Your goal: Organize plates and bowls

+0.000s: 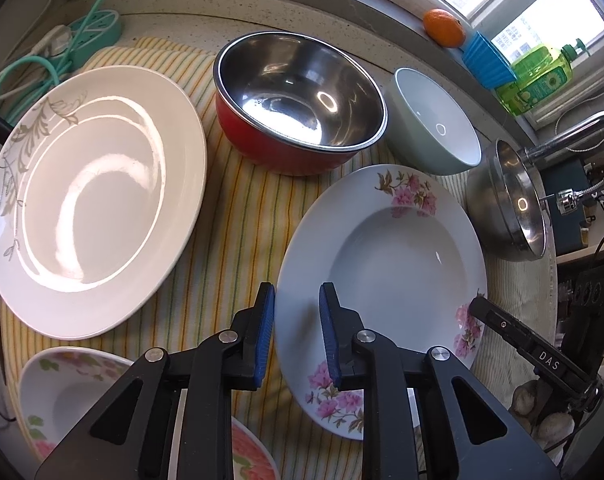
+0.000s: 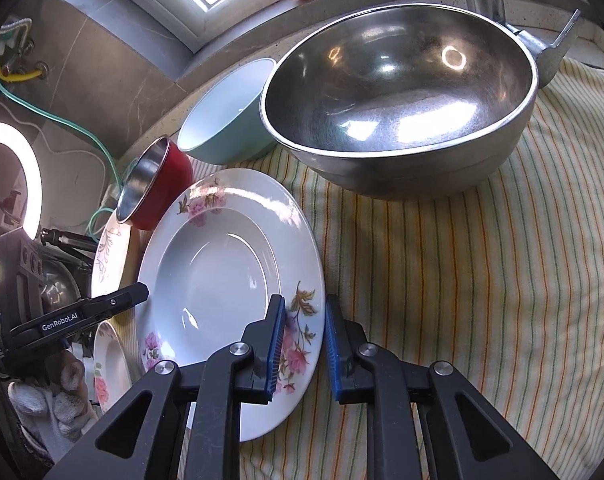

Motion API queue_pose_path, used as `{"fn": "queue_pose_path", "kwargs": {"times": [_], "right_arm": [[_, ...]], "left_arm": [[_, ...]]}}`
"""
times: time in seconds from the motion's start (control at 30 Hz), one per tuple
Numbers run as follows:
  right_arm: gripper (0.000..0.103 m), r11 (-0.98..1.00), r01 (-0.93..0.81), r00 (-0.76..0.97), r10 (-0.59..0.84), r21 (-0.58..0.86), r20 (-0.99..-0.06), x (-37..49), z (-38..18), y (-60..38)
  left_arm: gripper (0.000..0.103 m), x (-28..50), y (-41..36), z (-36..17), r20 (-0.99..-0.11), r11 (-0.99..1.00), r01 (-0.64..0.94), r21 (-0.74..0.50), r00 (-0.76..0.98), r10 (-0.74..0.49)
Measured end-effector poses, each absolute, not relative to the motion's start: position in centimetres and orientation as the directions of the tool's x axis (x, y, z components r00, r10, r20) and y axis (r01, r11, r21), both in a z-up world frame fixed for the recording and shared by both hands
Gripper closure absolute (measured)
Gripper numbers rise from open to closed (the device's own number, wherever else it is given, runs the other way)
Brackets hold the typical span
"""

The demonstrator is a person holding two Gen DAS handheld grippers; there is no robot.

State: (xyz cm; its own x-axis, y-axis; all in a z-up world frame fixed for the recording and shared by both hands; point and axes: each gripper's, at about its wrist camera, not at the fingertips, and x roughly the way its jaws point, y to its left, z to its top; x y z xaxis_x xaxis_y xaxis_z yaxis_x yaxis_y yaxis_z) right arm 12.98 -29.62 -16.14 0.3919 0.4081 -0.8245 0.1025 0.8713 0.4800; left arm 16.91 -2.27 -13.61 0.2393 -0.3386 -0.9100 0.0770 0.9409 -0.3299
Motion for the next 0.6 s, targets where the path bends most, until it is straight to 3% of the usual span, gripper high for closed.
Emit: {"fn": "queue_pose_path", "kwargs": {"times": [0.6], "right_arm": [[0.085, 0.890, 0.096, 0.394, 0.377, 0.445, -0.838, 12.1, -15.7, -29.7]], "left_arm": [[0.082, 15.5, -2.8, -13.6, -0.914, 0.944, 0.077, -0.322, 0.234, -0.331]]}}
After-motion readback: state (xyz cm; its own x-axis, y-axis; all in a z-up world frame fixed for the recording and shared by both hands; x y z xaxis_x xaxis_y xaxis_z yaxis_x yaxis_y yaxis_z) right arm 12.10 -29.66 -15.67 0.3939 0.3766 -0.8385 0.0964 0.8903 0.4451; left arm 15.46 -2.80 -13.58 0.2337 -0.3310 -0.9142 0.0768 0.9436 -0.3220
